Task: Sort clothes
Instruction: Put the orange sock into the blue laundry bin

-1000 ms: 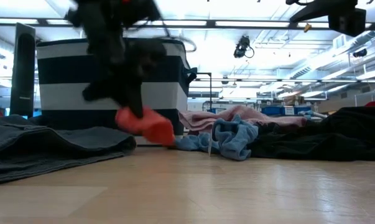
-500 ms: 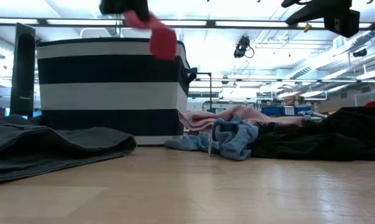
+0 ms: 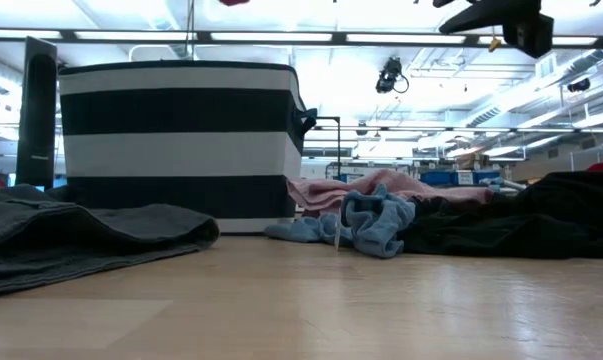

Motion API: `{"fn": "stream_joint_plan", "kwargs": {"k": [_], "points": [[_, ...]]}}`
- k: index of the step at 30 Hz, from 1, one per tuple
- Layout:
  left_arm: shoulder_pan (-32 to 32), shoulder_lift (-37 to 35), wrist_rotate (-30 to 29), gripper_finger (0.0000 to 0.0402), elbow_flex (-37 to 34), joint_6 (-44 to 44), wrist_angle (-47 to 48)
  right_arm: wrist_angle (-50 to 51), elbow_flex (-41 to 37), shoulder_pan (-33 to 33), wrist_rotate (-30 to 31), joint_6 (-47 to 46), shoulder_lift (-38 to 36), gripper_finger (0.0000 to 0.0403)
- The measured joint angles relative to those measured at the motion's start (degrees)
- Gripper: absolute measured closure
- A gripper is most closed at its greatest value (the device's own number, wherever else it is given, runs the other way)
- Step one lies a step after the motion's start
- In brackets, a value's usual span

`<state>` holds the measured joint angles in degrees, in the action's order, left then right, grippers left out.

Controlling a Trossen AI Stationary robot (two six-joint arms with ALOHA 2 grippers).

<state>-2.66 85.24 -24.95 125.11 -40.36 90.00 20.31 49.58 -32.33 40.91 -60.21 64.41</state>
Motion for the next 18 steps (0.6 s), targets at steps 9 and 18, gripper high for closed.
{"fn": "stream_joint_plan", "kwargs": {"k": [9,18], "points": [[14.3,-4.4,-1.1,0.0401,-3.1,8.6,0.0,-2.5,0.0,0.5,-0.1,1.4,0.1,0.0273],[28.1,-4.9,-0.9,0.0401,-3.6,18.3,0.0,-2.6,0.0,0.6,0.0,1.7,0.1,0.0273]]}}
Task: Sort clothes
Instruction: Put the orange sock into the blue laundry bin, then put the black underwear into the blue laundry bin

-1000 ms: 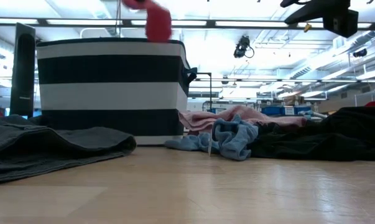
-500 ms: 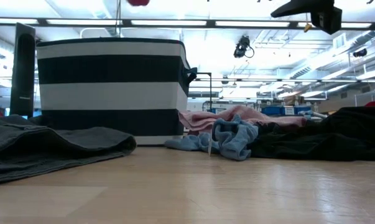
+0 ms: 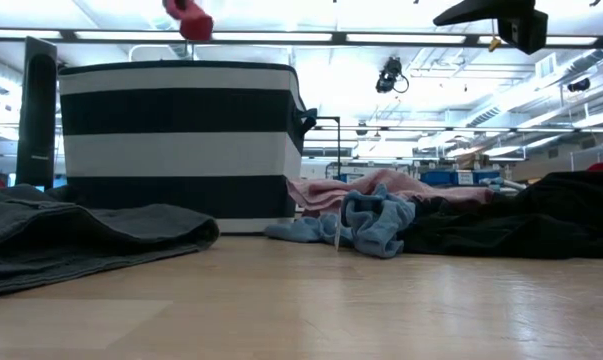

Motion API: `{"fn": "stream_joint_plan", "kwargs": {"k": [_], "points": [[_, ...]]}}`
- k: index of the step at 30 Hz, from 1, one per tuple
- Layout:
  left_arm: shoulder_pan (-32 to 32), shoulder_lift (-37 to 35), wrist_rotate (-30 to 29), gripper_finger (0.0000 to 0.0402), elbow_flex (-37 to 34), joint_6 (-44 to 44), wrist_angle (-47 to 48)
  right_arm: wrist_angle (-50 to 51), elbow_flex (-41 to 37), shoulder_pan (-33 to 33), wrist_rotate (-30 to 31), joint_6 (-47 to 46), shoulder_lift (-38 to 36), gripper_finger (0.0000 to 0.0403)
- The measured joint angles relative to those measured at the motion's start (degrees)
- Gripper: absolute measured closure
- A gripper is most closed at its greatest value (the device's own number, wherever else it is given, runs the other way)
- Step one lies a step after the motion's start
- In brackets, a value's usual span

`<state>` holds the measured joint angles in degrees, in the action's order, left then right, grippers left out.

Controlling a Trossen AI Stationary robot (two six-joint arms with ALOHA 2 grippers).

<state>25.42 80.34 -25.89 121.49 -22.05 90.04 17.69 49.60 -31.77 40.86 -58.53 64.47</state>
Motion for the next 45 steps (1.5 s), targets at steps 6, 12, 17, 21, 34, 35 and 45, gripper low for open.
{"fn": "stream_joint_plan", "kwargs": {"k": [6,12,17,21,34,35,45], "points": [[9.2,-1.2,2.0,0.0401,-4.3,5.3,-0.1,0.1,0.0,0.0,0.0,0.2,0.0,0.0273],[18.7,-4.8,10.5,0.0401,-18.6,7.3,-0.9,0.0,0.0,0.0,0.0,0.2,0.0,0.0273],[22.0,-7.4,18.3,0.0401,-30.6,8.2,-7.7,0.0,0.0,0.2,0.0,0.2,0.0,0.0273],[22.0,-7.6,18.7,0.0391,-35.6,8.3,-10.4,0.0,0.0,0.6,0.0,0.2,0.0,0.0273],[22.7,-7.6,18.7,0.0271,-40.2,5.4,-12.8,0.0,0.0,1.3,0.0,0.2,0.0,0.0273],[22.7,-7.6,18.7,0.0262,-40.2,5.4,-12.9,0.0,0.0,1.4,-0.1,0.3,0.0,0.0273],[14.9,-11.1,26.8,0.0239,-35.9,6.6,-23.5,-0.1,1.1,3.9,-3.3,5.3,0.0,0.0273]]}}
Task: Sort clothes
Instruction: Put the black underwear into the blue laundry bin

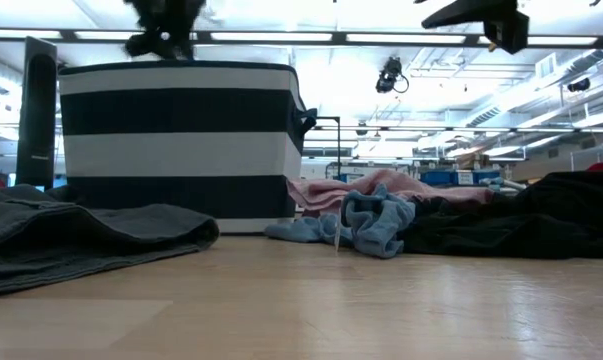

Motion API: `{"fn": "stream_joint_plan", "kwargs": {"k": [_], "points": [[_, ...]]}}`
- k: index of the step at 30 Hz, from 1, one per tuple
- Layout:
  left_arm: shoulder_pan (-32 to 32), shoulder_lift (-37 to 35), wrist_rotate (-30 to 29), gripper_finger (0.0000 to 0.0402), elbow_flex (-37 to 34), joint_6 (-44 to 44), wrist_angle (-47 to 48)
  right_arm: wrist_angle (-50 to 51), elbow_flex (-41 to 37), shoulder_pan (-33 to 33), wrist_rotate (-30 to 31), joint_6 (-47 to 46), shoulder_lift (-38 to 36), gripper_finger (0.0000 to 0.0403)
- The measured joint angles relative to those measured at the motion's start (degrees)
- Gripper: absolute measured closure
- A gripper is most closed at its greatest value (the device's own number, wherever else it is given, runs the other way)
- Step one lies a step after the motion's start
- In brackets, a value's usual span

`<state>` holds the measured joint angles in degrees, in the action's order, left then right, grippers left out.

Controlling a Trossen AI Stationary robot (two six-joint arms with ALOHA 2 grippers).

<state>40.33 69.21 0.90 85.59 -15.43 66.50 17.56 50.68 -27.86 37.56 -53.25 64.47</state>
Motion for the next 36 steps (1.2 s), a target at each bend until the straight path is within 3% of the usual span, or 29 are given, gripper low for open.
{"fn": "stream_joint_plan", "kwargs": {"k": [7,12,20,26,32,36], "points": [[-10.1,-0.9,12.2,0.0239,0.9,5.0,-5.6,0.1,1.5,4.1,-4.3,9.8,0.0,0.0273],[-18.4,-0.4,12.7,0.0239,0.9,4.7,-5.7,0.4,3.9,7.7,-10.7,16.6,0.0,0.0273],[-31.9,-0.4,5.5,0.0239,0.9,0.2,-4.3,13.4,11.9,13.0,-18.2,23.3,0.8,0.0273],[-40.8,-0.3,-2.5,0.0239,0.9,-1.5,-0.8,28.6,19.9,15.6,-23.7,26.6,6.5,0.0273],[-44.4,0.7,-3.7,0.0239,0.2,0.2,2.8,35.3,25.2,17.5,-28.7,29.2,15.1,0.0273],[-45.0,1.0,-3.8,0.0239,-2.7,0.3,2.9,35.8,27.4,19.5,-32.8,25.5,21.1,0.0273]]}}
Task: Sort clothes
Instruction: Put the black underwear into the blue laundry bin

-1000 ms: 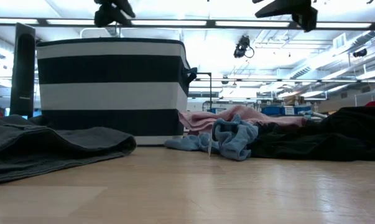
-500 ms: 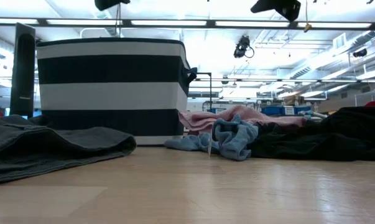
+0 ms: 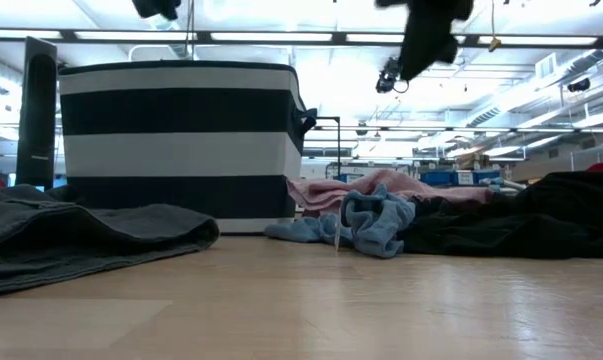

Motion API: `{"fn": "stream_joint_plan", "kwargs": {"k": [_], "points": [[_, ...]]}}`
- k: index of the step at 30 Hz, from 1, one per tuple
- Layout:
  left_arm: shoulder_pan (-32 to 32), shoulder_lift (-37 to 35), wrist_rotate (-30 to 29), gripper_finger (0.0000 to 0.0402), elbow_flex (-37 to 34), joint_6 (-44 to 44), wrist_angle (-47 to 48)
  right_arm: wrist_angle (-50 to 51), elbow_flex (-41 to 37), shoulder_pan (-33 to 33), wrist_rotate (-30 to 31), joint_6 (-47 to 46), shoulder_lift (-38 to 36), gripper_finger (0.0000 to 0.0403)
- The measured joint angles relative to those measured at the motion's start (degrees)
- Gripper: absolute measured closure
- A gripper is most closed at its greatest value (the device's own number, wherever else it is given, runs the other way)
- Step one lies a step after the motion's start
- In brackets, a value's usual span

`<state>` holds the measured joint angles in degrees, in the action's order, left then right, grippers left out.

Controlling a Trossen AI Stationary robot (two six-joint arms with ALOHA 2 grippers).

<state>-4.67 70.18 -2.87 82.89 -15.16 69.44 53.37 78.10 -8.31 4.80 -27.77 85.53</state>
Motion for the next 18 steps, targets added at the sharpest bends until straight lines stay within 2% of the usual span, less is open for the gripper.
{"fn": "stream_joint_plan", "kwargs": {"k": [7,14,18], "points": [[0.0,0.1,0.9,0.0239,-6.9,0.0,-0.9,-0.7,4.4,3.5,-5.7,-1.1,9.9,0.0273],[0.0,-0.3,1.8,0.0239,-13.8,0.6,-6.4,-0.1,9.8,6.6,-6.4,-2.4,17.5,0.0273],[0.0,-0.8,1.9,0.0239,-16.7,1.7,-9.6,3.7,12.0,8.7,-5.9,-5.8,19.9,0.0273]]}}
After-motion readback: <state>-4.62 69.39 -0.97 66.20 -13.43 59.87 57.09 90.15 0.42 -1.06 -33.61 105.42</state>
